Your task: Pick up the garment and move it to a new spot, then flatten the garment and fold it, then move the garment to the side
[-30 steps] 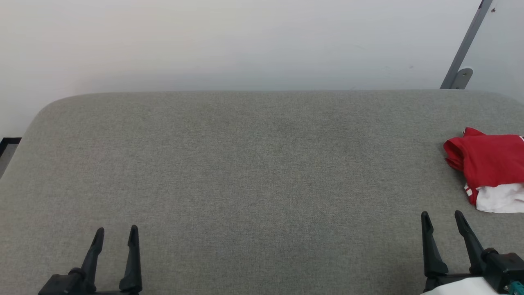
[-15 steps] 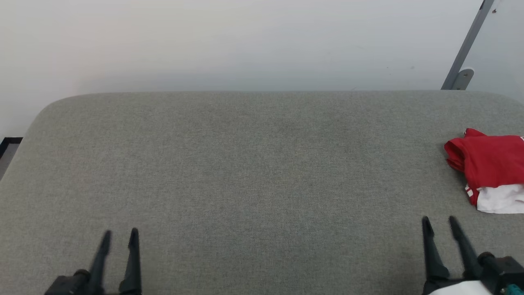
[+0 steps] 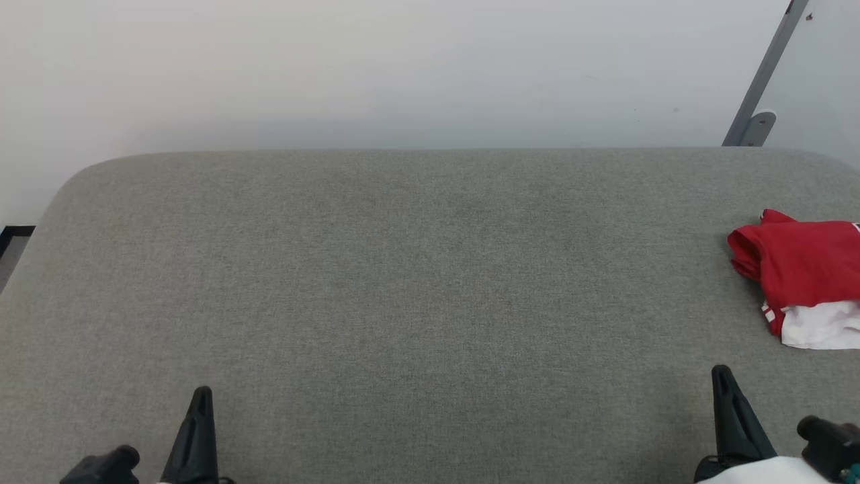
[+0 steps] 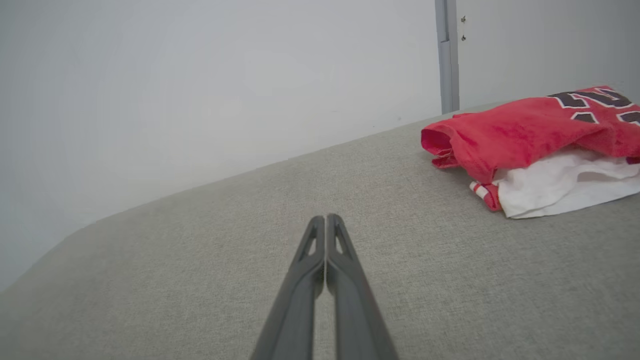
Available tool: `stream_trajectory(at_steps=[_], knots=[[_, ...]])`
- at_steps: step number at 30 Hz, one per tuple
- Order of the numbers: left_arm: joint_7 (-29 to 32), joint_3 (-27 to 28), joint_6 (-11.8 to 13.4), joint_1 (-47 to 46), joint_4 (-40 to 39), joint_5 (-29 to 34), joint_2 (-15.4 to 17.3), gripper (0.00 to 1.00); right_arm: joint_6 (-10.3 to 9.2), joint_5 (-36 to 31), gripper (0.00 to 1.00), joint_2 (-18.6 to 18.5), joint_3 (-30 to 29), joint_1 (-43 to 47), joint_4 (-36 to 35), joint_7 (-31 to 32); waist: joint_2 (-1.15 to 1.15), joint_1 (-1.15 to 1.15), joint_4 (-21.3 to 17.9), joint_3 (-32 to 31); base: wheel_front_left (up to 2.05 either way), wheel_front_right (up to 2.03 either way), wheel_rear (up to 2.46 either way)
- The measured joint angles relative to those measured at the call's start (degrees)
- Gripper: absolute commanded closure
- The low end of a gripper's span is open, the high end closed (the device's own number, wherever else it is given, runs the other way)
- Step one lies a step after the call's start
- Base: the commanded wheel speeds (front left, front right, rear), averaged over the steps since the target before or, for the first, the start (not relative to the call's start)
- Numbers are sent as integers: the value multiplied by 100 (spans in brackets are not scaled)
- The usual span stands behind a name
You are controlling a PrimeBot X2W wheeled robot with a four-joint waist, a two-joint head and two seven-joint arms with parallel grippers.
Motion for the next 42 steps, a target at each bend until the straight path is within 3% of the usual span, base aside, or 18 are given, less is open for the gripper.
stream_trajectory(at_steps=[42], knots=[[836, 108, 0, -656, 294, -3265, -77, 100, -1, 3389, 100, 14, -56, -594, 212, 871, 0, 0, -70, 15, 0, 0, 0]])
